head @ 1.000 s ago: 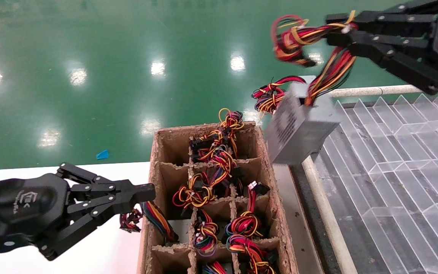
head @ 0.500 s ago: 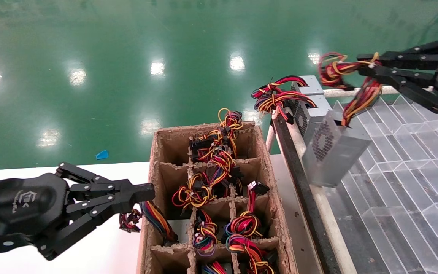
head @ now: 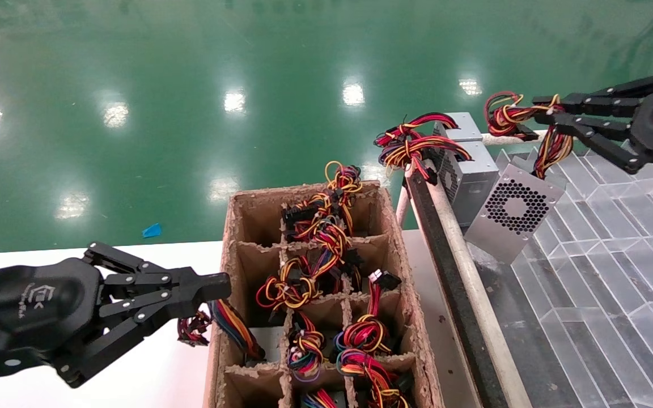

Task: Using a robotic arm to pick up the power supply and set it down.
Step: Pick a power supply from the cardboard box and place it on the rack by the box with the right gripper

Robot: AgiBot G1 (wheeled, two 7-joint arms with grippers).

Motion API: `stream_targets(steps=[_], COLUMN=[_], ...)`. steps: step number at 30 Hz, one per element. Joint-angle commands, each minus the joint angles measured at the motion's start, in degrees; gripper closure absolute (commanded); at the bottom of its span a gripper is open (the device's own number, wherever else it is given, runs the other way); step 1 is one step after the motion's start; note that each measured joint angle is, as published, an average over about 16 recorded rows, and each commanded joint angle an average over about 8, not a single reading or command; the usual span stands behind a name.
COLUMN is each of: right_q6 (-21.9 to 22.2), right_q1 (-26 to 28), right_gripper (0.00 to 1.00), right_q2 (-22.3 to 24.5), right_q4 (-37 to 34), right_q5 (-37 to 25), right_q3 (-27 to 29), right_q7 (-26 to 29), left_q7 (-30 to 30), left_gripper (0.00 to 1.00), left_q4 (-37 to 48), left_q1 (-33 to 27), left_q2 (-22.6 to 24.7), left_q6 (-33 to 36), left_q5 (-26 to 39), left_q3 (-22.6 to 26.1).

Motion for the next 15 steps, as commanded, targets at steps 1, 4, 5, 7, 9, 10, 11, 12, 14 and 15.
stream_targets(steps=[1,4,5,7,9,10,11,12,14,15], right_q6=[0.3,0.6,0.6,0.5,0.3,0.2,0.1,-0.1,-0.3,-0.4], right_q1=[0.3,1.1,1.4,2.1,2.8,3.1,3.5,3.8,4.3,4.5], right_gripper=[1.0,1.0,1.0,1.0,1.0,1.0,1.0,1.0,1.0,1.0], right_q2=[-0.9,-1.6,-1.7,-1.8,-1.9,-1.9,-1.9,-2.0,-2.1,-2.2], right_q4=[-2.0,-4.1,-4.7,-5.8,-6.7,-7.0,-7.4,-7.7,-8.3,-8.5], right_q5=[-0.3,-0.4,-0.4,-0.4,-0.5,-0.6,-0.6,-0.7,-0.8,-0.8], right_q3=[-0.1,-0.1,-0.1,-0.1,-0.1,-0.1,-0.1,-0.1,-0.2,-0.2], right_q7=[-1.4,-2.9,-3.4,-4.0,-4.6,-4.9,-5.1,-5.3,-5.7,-5.8], left_q7=[0.0,0.0,0.0,0.0,0.0,0.0,0.0,0.0,0.0,0.0], left_gripper=[1.0,1.0,1.0,1.0,1.0,1.0,1.0,1.0,1.0,1.0], left_q4=[0.0,0.0,0.0,0.0,0.0,0.0,0.0,0.0,0.0,0.0], left_q1=[0.0,0.0,0.0,0.0,0.0,0.0,0.0,0.0,0.0,0.0], left_q2=[0.0,0.0,0.0,0.0,0.0,0.0,0.0,0.0,0.0,0.0], left_q6=[0.0,0.0,0.0,0.0,0.0,0.0,0.0,0.0,0.0,0.0], left_q5=[0.0,0.0,0.0,0.0,0.0,0.0,0.0,0.0,0.0,0.0], left_q3=[0.0,0.0,0.0,0.0,0.0,0.0,0.0,0.0,0.0,0.0])
